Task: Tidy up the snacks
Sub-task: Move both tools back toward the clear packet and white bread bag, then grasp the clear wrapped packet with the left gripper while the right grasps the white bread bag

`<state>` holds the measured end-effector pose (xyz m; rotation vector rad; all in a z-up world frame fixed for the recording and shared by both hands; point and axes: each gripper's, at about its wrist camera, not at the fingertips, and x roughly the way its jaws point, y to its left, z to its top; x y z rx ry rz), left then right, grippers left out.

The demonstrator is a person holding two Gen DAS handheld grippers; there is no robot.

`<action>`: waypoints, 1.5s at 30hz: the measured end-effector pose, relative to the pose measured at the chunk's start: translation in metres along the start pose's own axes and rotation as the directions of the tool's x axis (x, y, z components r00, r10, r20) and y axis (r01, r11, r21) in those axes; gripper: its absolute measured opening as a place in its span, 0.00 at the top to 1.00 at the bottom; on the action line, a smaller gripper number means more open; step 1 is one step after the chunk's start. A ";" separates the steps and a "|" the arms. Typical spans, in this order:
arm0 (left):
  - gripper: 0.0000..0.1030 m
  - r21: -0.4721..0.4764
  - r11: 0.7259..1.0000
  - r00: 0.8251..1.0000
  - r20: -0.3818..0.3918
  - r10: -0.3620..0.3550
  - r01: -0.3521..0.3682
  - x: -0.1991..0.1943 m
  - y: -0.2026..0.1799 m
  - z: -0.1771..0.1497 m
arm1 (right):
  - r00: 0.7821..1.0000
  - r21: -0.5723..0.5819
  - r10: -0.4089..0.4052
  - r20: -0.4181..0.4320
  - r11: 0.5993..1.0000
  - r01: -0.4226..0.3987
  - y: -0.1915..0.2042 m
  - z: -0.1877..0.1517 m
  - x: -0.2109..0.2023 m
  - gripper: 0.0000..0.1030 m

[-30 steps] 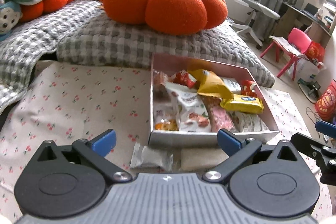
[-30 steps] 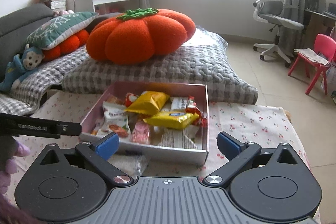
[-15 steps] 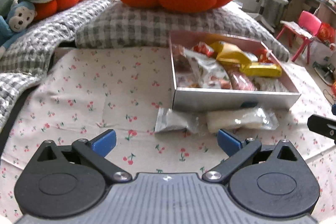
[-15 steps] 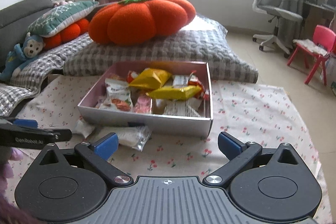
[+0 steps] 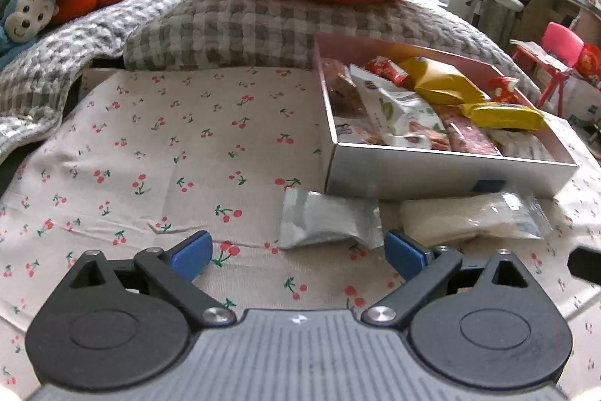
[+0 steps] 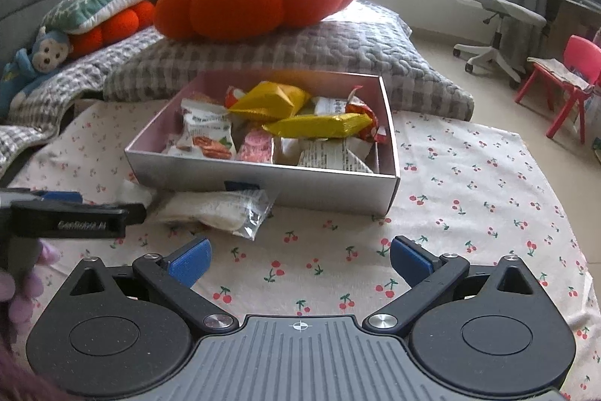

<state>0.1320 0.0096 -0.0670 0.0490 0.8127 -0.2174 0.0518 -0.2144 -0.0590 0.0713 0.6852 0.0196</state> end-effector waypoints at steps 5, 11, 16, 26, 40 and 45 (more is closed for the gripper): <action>0.16 0.029 0.999 1.000 0.026 -0.013 0.012 0.002 -0.004 0.000 | 1.000 -0.021 0.027 0.012 0.999 -0.027 0.003 -0.005 0.008 0.01; 0.39 0.061 0.998 0.998 0.045 -0.034 0.031 0.001 -0.006 0.000 | 0.999 -0.065 0.048 0.000 0.997 -0.047 0.013 -0.012 0.019 0.01; 0.59 0.078 0.996 0.998 0.051 -0.038 0.033 -0.001 -0.003 0.000 | 0.998 -0.107 0.064 -0.006 0.992 -0.064 0.022 -0.016 0.023 0.01; 0.63 0.116 0.991 0.998 0.026 -0.065 0.061 -0.009 0.006 0.000 | 0.990 -0.136 0.137 -0.045 0.980 -0.142 0.037 -0.021 0.031 0.01; 0.67 0.064 0.997 0.999 -0.005 -0.045 0.045 -0.013 0.021 0.006 | 0.987 0.145 0.156 -0.030 0.978 -0.150 0.019 0.010 0.063 0.04; 0.67 0.054 0.997 0.999 -0.007 -0.049 0.049 -0.011 0.023 0.007 | 0.991 0.133 0.135 -0.012 0.982 -0.133 0.023 0.013 0.066 0.16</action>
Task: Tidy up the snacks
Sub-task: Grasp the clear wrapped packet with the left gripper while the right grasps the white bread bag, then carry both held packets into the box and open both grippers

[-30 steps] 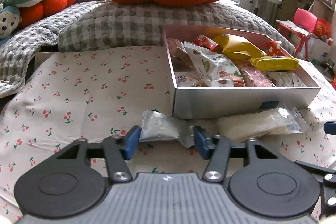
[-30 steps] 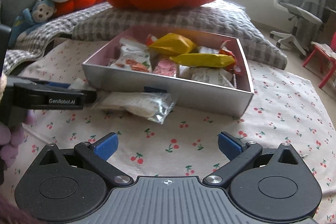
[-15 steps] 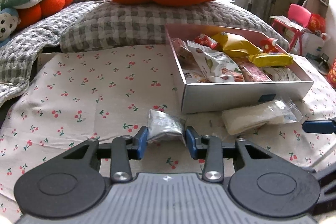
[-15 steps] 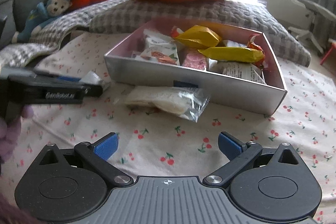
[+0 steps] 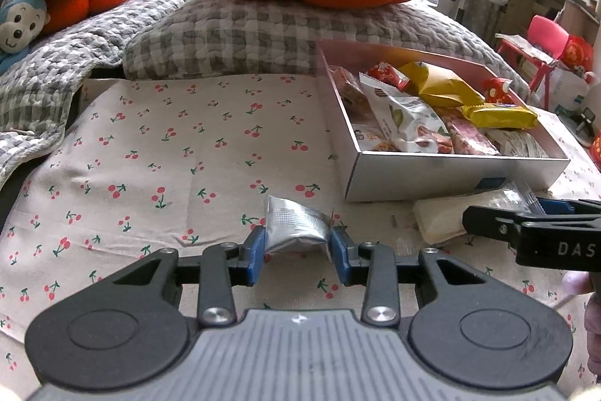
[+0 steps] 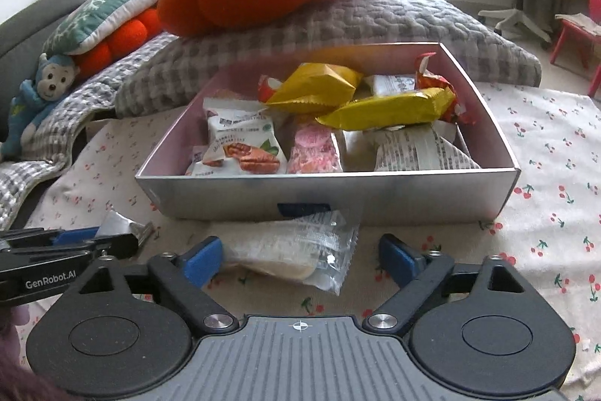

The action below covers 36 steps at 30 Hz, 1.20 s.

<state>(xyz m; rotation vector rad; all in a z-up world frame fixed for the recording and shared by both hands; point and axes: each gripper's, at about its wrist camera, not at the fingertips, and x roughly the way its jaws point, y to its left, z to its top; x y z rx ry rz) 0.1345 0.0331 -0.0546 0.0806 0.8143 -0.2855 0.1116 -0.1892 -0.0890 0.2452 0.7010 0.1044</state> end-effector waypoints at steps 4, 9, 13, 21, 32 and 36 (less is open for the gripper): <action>0.67 -0.001 1.000 1.000 -0.001 -0.001 0.001 0.000 0.000 0.000 | 1.000 0.016 0.020 0.013 1.000 -0.020 0.003 0.001 -0.001 0.37; 0.67 0.004 1.000 1.000 0.000 -0.002 0.002 -0.001 -0.001 0.000 | 0.999 -0.006 -0.003 0.034 1.000 0.004 0.009 0.002 -0.006 0.50; 0.67 0.006 1.000 1.000 0.001 -0.004 0.004 -0.001 -0.001 0.000 | 0.999 0.055 0.031 0.029 0.998 -0.033 -0.002 0.004 -0.013 0.63; 0.68 0.007 1.000 1.000 0.007 -0.013 0.013 -0.005 -0.004 0.001 | 0.996 0.114 0.087 0.035 0.989 -0.091 -0.009 0.014 -0.031 0.78; 0.68 -0.004 0.999 0.999 0.031 -0.035 0.035 -0.014 -0.006 0.006 | 0.991 0.174 0.127 0.051 0.976 -0.134 -0.023 0.024 -0.055 0.89; 0.68 -0.008 0.999 0.998 0.047 -0.044 0.044 -0.018 -0.008 0.009 | 0.989 0.160 0.134 0.061 0.977 -0.142 -0.027 0.027 -0.066 0.90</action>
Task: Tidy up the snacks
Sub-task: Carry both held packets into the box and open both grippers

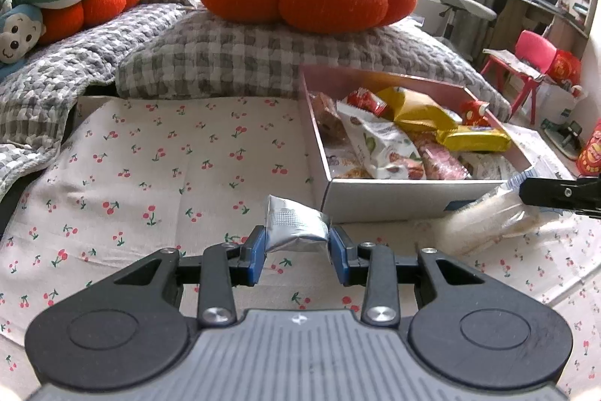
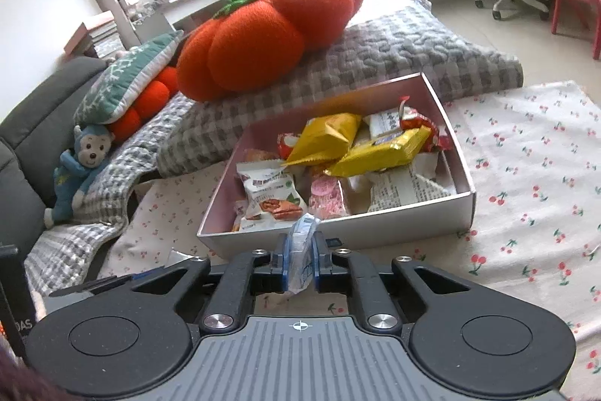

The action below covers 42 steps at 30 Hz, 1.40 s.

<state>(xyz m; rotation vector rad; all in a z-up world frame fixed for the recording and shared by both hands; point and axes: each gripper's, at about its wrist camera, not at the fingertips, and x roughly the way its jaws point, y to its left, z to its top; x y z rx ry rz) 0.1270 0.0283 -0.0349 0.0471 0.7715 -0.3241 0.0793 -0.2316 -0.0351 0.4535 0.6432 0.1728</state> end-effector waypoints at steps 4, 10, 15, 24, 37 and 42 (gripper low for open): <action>0.68 -0.003 1.000 1.000 0.018 -0.008 0.008 -0.004 -0.003 0.004 | 1.000 0.007 0.021 0.012 1.000 -0.021 -0.002 0.003 -0.011 0.91; 0.68 0.013 1.000 0.999 0.047 -0.020 0.020 -0.012 -0.010 0.008 | 0.997 0.039 0.065 0.033 0.997 -0.067 -0.006 0.007 -0.024 0.94; 0.68 0.025 0.999 0.997 0.073 -0.039 0.037 -0.018 -0.016 0.011 | 0.992 0.088 0.108 0.072 0.989 -0.115 -0.011 0.018 -0.039 0.95; 0.68 0.031 0.998 0.993 0.102 -0.057 0.054 -0.021 -0.029 0.020 | 0.971 0.176 0.157 0.182 0.966 -0.190 -0.022 0.042 -0.052 0.95; 0.68 0.047 0.998 0.995 0.097 -0.037 0.033 0.012 -0.050 0.038 | 0.975 0.344 0.156 0.160 0.917 -0.203 -0.062 0.043 -0.007 0.95; 0.68 0.068 0.997 0.997 0.072 -0.036 0.031 0.030 -0.062 0.038 | 0.984 0.359 0.122 0.127 0.920 -0.160 -0.069 0.039 0.007 0.95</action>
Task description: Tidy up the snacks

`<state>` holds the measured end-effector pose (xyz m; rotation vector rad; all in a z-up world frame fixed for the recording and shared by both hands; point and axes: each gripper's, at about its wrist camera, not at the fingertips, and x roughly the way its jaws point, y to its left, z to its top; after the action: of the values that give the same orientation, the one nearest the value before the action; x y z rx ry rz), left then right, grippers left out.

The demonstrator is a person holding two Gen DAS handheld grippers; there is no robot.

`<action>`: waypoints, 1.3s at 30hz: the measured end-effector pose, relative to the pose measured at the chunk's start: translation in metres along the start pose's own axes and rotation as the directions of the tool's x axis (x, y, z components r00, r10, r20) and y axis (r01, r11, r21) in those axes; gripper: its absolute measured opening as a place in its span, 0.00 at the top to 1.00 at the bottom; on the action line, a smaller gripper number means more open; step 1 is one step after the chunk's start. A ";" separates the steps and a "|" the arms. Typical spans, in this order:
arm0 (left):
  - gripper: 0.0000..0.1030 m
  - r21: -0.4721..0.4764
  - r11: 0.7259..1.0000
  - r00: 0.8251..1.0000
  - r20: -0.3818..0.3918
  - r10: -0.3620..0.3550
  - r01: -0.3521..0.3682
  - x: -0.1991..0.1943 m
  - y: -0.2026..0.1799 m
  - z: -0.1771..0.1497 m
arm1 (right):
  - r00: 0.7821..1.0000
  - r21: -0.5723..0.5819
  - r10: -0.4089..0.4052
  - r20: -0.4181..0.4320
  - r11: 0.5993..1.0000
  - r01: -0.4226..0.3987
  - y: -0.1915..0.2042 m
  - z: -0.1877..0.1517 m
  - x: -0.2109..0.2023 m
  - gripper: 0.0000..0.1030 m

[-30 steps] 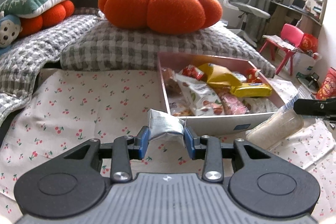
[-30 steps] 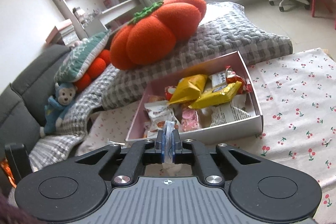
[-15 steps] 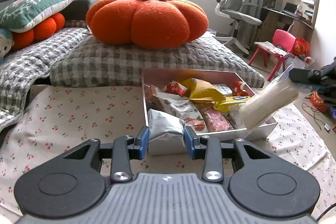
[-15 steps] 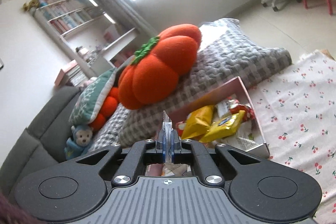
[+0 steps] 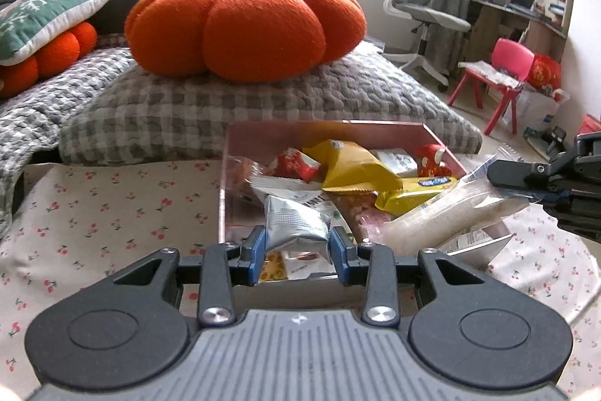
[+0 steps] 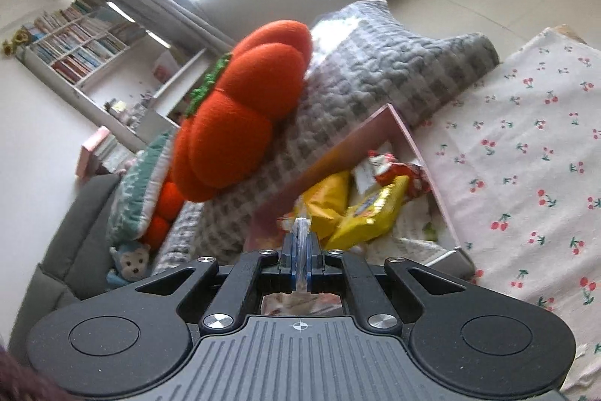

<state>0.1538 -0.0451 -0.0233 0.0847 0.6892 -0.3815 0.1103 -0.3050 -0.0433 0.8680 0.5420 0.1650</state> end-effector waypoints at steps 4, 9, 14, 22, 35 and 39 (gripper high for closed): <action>0.68 0.010 1.000 1.000 -0.015 0.009 -0.009 0.010 -0.005 -0.002 | 0.999 -0.035 -0.052 -0.006 0.998 0.052 -0.006 0.000 0.005 0.94; 0.67 0.011 1.000 0.999 -0.026 0.021 -0.021 0.019 -0.008 -0.001 | 0.994 -0.103 -0.111 0.003 0.988 0.111 -0.007 -0.001 0.009 0.93; 0.66 0.044 0.998 0.999 -0.030 0.034 -0.033 0.022 -0.015 0.001 | 0.988 -0.167 -0.156 0.015 0.973 0.156 -0.003 -0.003 0.012 0.92; 0.52 0.054 0.997 0.998 -0.031 0.049 -0.048 0.023 -0.018 0.000 | 0.970 -0.265 -0.238 0.043 0.934 0.240 0.003 -0.005 0.014 0.83; 0.19 0.034 0.997 0.997 -0.047 0.065 -0.064 0.003 -0.013 -0.001 | 0.961 -0.340 -0.261 0.091 0.899 0.277 0.022 -0.006 0.000 0.15; 0.15 0.026 0.995 0.990 -0.103 0.095 -0.093 -0.010 -0.013 -0.001 | 0.956 -0.381 -0.281 0.085 0.877 0.292 0.034 -0.009 -0.010 0.10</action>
<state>0.1419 -0.0537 -0.0170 0.1580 0.7815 -0.2952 0.0995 -0.2803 -0.0185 0.3922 0.5811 -0.0128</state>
